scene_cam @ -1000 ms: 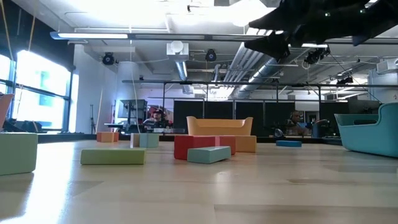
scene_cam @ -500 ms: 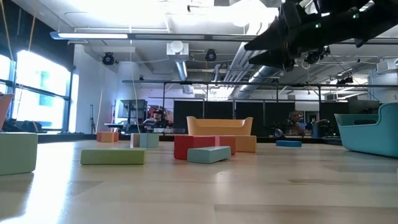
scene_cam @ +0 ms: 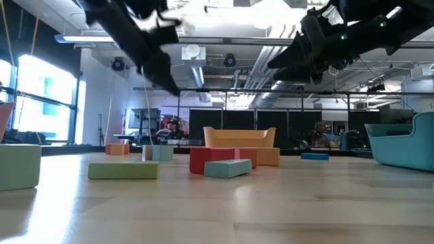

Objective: Sort blocks by size
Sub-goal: Put the red thin rectangular block into the yellow bin

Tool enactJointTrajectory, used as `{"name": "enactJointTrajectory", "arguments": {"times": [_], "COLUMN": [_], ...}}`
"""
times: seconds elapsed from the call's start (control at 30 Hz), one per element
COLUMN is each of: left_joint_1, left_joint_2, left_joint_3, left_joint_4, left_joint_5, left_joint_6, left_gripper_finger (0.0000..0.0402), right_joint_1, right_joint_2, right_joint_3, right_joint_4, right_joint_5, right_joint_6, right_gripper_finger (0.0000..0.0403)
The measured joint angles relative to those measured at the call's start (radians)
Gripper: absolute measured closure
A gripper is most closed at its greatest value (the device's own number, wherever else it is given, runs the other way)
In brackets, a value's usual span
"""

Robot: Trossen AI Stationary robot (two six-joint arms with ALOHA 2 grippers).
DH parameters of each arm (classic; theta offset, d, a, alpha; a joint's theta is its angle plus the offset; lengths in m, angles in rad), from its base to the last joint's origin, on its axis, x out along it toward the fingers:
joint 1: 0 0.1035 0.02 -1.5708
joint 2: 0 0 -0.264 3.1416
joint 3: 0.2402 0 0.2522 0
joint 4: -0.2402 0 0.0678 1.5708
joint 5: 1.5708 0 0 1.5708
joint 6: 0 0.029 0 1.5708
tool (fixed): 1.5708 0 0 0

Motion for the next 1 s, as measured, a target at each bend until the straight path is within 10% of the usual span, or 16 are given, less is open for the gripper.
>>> {"name": "enactJointTrajectory", "arguments": {"times": [0.2,0.47,0.73,1.0], "left_joint_1": [-0.097,-0.412,-0.669,-0.799], "left_joint_2": [0.13,0.173,0.172,0.243], "left_joint_3": [0.043,0.203,0.355,0.355], "left_joint_4": [0.018,-0.424,-0.69,-0.696], "left_joint_5": [0.085,0.08,0.126,0.394], "left_joint_6": [0.141,0.206,-0.638,-1.331], "left_gripper_finger": [0.0163,0.0163,0.0163,0.0163], "right_joint_1": [0.0,0.027,0.035,0.035], "right_joint_2": [0.0,0.0,0.0,0.0], "right_joint_3": [0.0,0.0,0.0,0.0], "right_joint_4": [0.005,0.001,0.054,0.092], "right_joint_5": [-0.011,-0.101,-0.109,-0.216], "right_joint_6": [0.004,0.008,-0.101,-0.205], "right_gripper_finger": [0.0112,0.0112,0.0112,0.0112]}}
